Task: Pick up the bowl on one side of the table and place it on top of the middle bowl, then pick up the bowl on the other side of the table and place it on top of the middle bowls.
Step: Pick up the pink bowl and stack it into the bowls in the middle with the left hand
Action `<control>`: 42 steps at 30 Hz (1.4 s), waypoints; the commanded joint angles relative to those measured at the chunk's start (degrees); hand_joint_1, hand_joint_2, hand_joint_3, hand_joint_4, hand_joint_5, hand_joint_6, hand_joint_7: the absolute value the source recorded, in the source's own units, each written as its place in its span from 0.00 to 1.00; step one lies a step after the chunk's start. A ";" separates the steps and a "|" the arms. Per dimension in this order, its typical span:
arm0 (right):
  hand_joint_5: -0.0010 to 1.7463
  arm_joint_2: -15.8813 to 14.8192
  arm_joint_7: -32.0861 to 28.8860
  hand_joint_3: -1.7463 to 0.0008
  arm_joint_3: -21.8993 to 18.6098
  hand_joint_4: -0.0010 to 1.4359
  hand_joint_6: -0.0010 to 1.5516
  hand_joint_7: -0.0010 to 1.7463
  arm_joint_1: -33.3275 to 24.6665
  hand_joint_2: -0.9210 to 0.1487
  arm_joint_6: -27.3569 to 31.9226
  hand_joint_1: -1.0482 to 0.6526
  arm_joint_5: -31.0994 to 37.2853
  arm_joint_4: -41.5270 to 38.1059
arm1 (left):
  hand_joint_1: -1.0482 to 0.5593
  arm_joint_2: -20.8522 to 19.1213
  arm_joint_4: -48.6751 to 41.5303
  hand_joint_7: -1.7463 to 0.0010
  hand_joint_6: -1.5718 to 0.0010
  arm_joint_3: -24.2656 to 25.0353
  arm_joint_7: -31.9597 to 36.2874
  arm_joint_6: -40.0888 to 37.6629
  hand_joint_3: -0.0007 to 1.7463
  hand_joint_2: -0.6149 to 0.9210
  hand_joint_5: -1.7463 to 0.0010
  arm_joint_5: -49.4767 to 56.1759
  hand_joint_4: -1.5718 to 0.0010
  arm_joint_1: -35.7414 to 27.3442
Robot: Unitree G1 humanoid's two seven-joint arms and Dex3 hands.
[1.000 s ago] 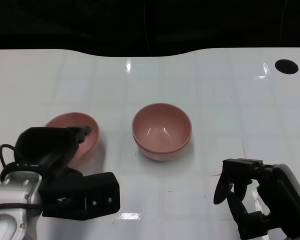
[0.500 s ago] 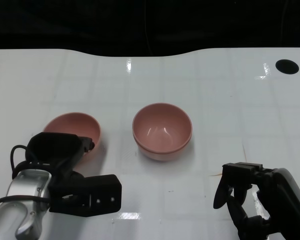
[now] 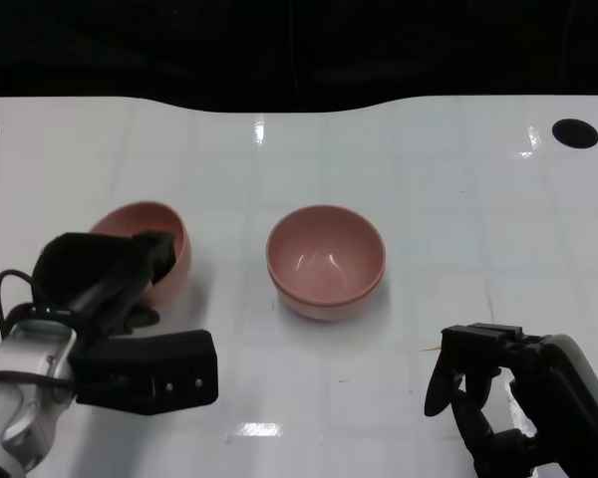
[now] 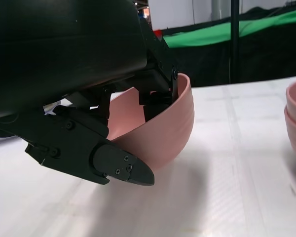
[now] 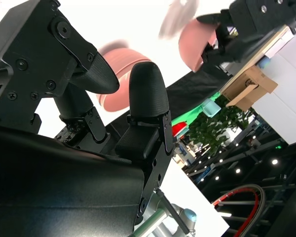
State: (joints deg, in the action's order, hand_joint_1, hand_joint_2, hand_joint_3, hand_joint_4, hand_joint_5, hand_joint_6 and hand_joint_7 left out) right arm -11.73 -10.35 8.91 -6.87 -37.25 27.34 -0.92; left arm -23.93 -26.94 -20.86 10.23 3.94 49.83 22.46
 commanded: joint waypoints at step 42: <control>1.00 -0.10 2.48 0.00 0.04 0.64 0.55 0.83 -0.71 0.77 0.93 0.58 -1.20 1.33 | 0.49 4.23 7.36 0.32 0.42 -7.72 -6.16 13.72 0.39 0.78 0.00 0.85 0.43 14.04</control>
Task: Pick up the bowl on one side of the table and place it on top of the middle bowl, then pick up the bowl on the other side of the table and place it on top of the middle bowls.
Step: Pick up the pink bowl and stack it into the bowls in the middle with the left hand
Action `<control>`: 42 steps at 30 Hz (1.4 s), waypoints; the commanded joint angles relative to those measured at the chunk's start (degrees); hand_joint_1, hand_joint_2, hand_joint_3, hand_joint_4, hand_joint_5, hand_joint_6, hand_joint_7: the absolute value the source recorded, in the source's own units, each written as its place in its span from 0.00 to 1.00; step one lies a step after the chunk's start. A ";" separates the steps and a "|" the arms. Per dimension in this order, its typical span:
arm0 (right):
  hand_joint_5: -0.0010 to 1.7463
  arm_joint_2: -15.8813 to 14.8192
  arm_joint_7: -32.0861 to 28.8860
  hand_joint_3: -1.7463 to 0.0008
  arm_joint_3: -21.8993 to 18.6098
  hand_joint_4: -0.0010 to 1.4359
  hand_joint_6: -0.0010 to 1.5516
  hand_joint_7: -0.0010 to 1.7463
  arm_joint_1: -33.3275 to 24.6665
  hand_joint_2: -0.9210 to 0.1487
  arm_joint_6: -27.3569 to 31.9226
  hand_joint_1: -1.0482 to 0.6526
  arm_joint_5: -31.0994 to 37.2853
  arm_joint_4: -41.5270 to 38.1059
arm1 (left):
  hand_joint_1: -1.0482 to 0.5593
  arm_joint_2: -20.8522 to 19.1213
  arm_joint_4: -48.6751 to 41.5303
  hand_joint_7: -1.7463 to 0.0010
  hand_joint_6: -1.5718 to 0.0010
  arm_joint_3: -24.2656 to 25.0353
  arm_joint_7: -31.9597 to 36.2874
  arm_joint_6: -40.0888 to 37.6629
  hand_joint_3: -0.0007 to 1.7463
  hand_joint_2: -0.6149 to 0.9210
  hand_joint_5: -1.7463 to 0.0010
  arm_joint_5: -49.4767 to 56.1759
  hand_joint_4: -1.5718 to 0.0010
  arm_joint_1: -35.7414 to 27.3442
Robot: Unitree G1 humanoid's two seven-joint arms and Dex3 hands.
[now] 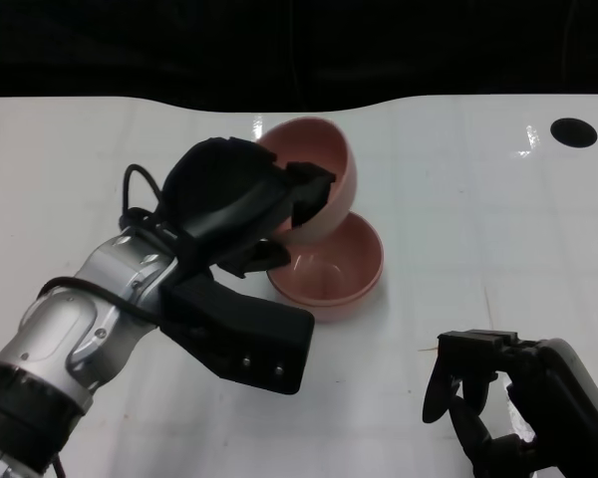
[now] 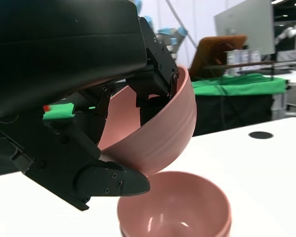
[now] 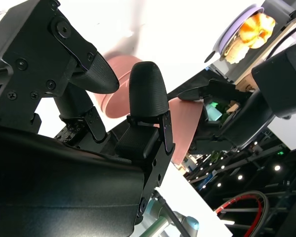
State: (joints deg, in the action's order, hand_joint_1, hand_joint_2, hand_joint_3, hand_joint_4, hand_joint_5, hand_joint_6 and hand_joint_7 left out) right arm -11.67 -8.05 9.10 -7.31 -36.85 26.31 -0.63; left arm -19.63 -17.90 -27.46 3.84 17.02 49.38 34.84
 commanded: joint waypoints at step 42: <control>1.00 0.11 0.60 0.01 0.11 0.65 0.55 0.83 -0.12 0.76 1.30 0.56 0.09 1.41 | 0.14 3.95 -7.34 1.00 0.82 -8.74 -10.12 -6.67 0.20 1.00 1.00 5.80 0.85 3.76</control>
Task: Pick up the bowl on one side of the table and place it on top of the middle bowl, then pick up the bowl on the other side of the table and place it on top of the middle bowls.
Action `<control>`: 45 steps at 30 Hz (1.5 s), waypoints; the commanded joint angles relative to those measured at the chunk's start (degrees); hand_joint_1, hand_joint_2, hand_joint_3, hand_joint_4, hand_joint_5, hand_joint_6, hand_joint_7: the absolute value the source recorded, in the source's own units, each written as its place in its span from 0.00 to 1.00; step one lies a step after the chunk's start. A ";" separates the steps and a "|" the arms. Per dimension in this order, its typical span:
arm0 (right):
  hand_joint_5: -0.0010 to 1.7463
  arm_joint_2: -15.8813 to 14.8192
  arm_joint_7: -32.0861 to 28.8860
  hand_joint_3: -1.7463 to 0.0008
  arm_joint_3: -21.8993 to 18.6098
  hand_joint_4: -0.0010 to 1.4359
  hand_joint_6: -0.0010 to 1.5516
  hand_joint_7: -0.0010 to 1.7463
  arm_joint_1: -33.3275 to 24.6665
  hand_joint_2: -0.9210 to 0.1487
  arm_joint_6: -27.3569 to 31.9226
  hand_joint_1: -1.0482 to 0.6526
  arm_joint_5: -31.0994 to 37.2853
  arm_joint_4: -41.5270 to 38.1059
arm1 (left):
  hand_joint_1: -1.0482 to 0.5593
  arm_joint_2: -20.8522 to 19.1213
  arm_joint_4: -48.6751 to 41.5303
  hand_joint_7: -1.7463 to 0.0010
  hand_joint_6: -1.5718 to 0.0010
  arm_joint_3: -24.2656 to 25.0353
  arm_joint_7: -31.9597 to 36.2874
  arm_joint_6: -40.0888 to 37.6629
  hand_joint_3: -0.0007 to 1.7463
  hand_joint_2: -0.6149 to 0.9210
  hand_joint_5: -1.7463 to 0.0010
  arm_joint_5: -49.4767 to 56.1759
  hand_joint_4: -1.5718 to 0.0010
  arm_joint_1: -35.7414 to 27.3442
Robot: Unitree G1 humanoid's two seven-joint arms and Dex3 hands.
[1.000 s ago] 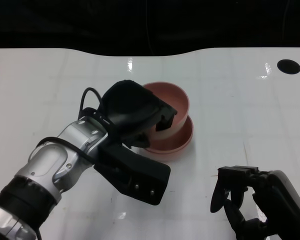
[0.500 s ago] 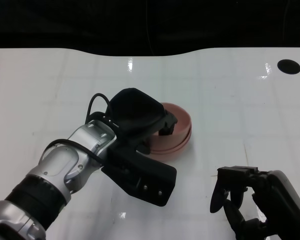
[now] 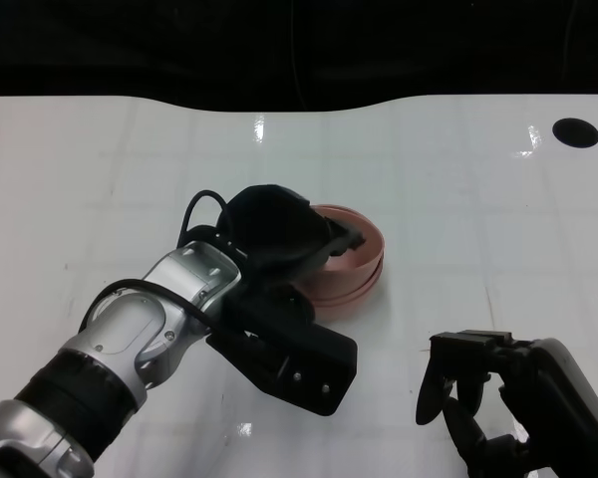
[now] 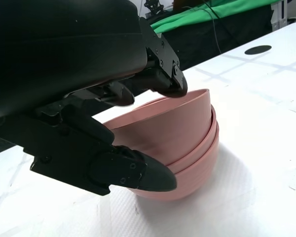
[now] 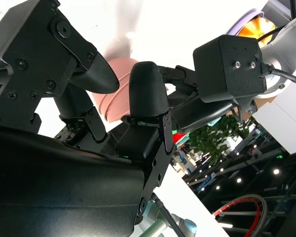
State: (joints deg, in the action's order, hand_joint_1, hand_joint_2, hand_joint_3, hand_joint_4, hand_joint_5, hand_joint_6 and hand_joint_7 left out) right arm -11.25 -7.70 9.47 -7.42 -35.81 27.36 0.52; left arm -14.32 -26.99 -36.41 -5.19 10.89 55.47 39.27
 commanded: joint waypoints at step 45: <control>1.00 -0.95 -0.36 0.00 -0.89 0.65 0.56 0.83 1.21 0.77 -2.18 0.58 -1.43 -2.81 | 0.28 -6.52 22.07 0.95 0.89 13.66 11.28 1.44 0.21 1.00 0.94 -10.30 0.91 -24.15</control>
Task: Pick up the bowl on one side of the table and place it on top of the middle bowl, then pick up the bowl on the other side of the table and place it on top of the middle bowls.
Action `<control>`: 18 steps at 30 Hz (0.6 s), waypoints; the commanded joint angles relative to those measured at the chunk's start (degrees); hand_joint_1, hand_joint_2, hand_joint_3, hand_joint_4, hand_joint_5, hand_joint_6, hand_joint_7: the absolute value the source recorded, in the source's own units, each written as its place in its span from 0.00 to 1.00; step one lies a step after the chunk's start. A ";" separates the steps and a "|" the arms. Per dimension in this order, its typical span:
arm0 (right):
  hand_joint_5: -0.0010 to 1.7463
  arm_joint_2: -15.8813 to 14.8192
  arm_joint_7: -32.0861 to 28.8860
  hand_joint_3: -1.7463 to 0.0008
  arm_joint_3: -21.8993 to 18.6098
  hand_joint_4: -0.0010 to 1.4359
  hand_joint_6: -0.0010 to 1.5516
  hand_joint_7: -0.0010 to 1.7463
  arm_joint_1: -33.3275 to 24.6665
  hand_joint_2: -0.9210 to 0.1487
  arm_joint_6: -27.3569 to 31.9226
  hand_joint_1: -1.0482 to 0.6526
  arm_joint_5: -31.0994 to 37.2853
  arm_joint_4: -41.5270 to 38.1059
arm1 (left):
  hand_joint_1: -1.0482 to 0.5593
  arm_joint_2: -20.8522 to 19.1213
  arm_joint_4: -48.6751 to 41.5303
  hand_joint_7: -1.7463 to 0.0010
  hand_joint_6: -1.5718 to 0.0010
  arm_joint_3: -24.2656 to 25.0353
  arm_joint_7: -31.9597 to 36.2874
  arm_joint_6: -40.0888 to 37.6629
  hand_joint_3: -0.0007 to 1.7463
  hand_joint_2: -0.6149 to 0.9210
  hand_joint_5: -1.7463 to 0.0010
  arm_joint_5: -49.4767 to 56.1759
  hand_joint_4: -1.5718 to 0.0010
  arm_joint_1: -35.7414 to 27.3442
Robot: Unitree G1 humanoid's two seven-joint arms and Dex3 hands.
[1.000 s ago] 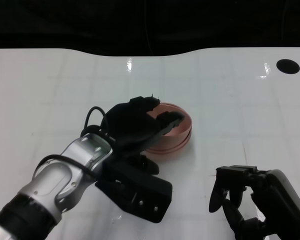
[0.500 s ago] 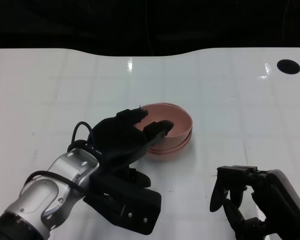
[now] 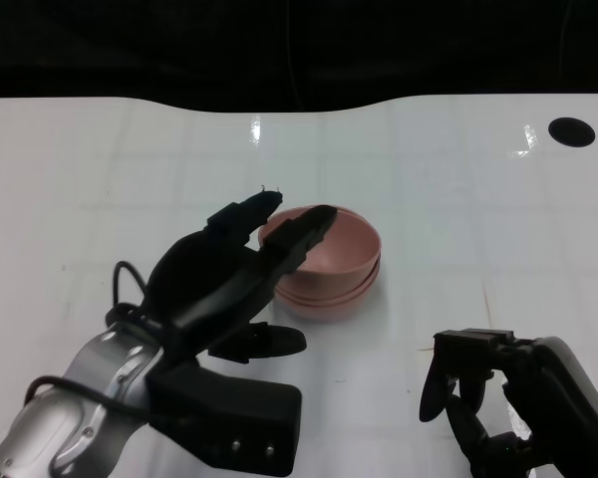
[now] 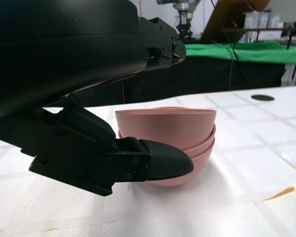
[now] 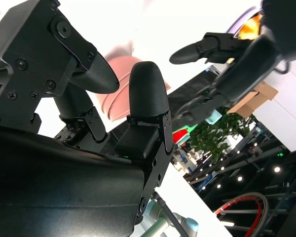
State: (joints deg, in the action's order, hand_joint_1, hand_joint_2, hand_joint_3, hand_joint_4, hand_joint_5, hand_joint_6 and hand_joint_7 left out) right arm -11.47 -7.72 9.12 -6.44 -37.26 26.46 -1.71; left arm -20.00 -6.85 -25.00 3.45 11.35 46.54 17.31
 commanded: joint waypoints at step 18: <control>1.00 -0.57 0.03 0.00 -0.35 0.65 0.56 0.83 0.12 0.77 -0.79 0.58 -0.79 -0.47 | 0.51 0.11 6.46 0.53 0.65 14.63 14.92 21.25 0.12 1.00 0.25 -15.02 0.79 -20.15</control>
State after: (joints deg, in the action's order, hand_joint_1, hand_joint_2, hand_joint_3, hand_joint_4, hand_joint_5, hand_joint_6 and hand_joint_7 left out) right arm -11.45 -7.63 9.26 -6.19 -37.73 26.41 -2.02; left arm -19.82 -1.39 -11.88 17.72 31.39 33.70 -1.48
